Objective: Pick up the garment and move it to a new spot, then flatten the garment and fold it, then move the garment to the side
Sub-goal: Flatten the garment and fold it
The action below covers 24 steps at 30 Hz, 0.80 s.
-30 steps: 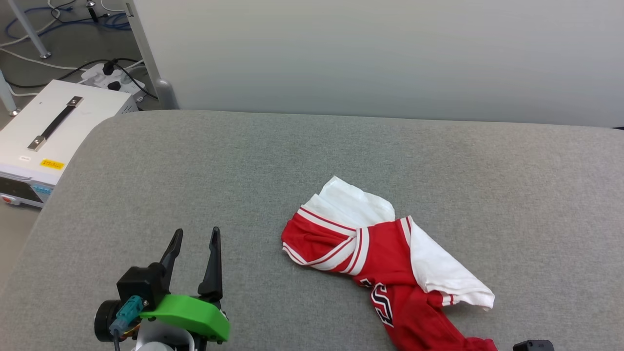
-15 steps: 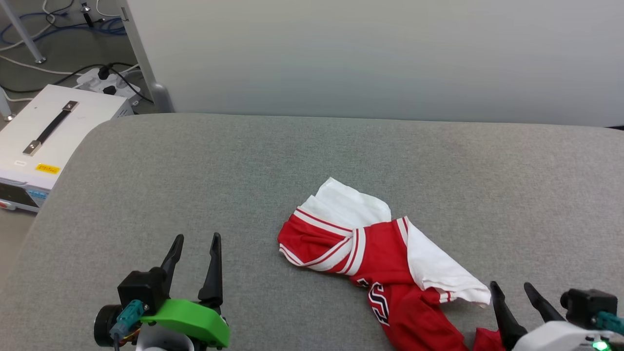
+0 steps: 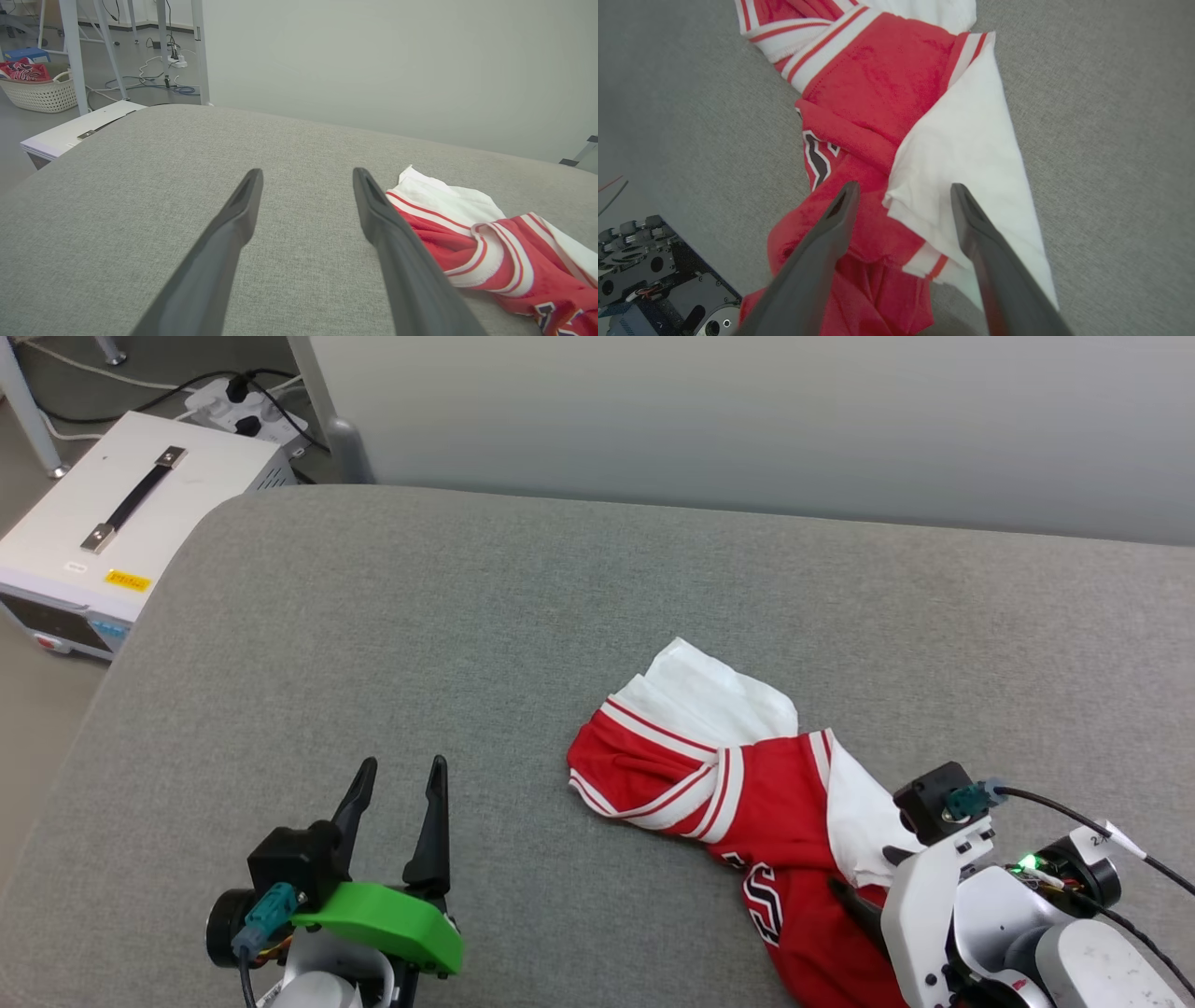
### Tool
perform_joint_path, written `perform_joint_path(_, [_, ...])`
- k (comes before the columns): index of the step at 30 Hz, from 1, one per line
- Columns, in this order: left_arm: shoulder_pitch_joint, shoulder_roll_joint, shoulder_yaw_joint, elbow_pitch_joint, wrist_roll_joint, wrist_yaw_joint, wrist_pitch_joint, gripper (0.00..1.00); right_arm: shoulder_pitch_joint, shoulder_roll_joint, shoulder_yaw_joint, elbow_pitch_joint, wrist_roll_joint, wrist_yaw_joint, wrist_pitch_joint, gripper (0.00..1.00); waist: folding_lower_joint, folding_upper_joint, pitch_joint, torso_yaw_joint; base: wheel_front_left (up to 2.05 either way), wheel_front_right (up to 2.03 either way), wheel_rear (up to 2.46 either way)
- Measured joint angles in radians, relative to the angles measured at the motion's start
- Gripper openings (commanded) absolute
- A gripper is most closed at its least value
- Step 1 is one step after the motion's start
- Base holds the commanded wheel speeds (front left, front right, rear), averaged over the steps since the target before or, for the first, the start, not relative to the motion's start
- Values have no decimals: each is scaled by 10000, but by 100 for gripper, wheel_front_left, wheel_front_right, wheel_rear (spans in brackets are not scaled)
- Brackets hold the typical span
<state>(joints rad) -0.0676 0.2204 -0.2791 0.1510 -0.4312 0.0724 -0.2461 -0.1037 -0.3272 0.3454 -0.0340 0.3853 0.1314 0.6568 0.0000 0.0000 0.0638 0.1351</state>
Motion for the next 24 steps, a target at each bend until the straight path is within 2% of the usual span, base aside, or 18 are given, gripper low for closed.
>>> perform_joint_path(5, [-175, -105, -4, 100, 0, -65, -12, 100, -209, -270, 88, 673, 86, 0, 662, 100, 1, 0, 268, 274, 0, 0, 0])
perform_joint_path(6, [-178, -121, 4, 127, 0, -65, -13, 100, -221, -272, 44, 715, 92, 0, 690, 44, 0, 0, 312, 320, 0, 0, 0])
perform_joint_path(7, [-178, -132, 17, 155, 0, -67, -19, 100, -234, -274, -8, 727, 92, 0, 673, 19, 1, 0, 349, 353, 0, 0, 0])
perform_joint_path(8, [-178, -138, 38, 182, 0, -71, -50, 100, -254, -265, -88, 727, 94, 2, 604, 0, 0, 0, 377, 369, 0, 0, 0])
perform_joint_path(14, [-178, -184, 205, 265, 4, -82, -88, 100, -647, -270, -945, 715, -46, 2, 102, 0, 1, 0, 379, 255, 0, 0, 0])
perform_joint_path(19, [-187, -215, 263, 278, 8, -155, -90, 100, -990, -265, -2345, 963, -326, 2, -368, 0, 0, 0, 387, 117, 0, 0, 0])
perform_joint_path(24, [-210, -268, 274, 290, 36, -244, -98, 100, -1063, -205, -3940, 1802, -516, 0, -732, 0, 0, 0, 505, 79, 0, 0, 0])
